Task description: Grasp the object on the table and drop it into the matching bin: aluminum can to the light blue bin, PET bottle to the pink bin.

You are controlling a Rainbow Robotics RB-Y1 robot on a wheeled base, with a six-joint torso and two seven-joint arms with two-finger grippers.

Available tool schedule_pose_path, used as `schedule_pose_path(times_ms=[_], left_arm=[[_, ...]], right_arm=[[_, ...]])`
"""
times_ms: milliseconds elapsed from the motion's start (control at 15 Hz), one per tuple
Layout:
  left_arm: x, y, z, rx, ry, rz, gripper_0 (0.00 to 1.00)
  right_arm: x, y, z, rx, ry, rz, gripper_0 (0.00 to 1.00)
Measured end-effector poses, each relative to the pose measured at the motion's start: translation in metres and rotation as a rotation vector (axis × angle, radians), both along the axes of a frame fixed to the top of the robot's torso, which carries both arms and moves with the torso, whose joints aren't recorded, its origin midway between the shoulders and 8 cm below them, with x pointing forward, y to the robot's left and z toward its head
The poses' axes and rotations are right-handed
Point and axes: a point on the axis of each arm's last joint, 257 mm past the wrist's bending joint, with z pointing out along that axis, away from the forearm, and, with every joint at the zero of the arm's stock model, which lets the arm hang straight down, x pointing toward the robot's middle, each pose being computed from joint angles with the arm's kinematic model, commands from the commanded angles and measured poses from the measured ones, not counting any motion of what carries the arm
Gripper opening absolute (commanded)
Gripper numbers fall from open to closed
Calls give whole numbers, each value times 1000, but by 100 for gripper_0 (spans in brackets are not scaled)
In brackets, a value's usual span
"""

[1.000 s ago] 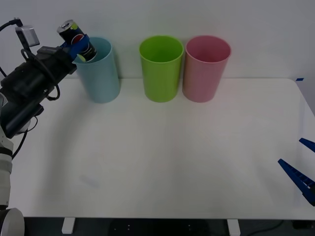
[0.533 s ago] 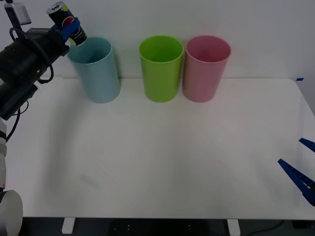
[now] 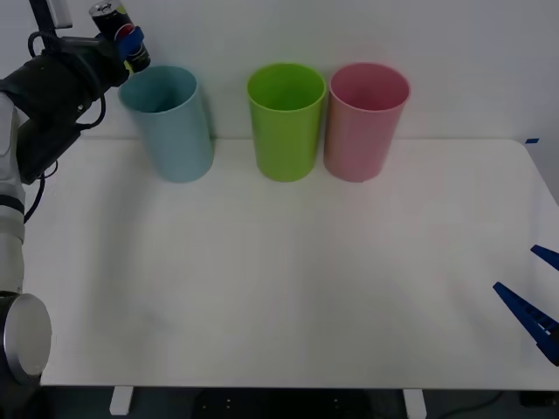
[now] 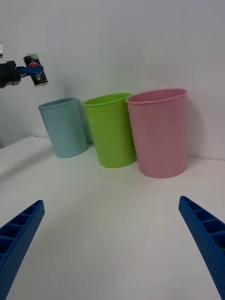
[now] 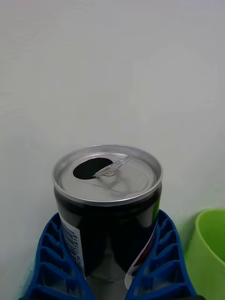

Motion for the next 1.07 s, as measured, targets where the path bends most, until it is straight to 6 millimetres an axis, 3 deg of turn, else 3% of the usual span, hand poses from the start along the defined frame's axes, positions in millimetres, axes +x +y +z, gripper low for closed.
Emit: schedule_pose_path(times_ms=[333, 733, 800, 867, 933, 1000, 1067], left_arm=[[31, -3, -5, 109, 18, 73, 0], [36, -13, -5, 136, 23, 72, 4], [36, -14, -5, 137, 23, 70, 15], [36, -16, -5, 138, 22, 69, 39], [36, -17, -5, 136, 21, 69, 84], [36, -17, -5, 133, 20, 69, 100], [36, -18, -4, 131, 19, 69, 100]], right_arm=[[0, 0, 0, 0, 0, 0, 100], [0, 0, 0, 0, 0, 0, 100], [0, 0, 0, 0, 0, 0, 100], [0, 0, 0, 0, 0, 0, 100], [0, 0, 0, 0, 0, 0, 100], [0, 0, 0, 0, 0, 0, 100], [0, 0, 0, 0, 0, 0, 100]])
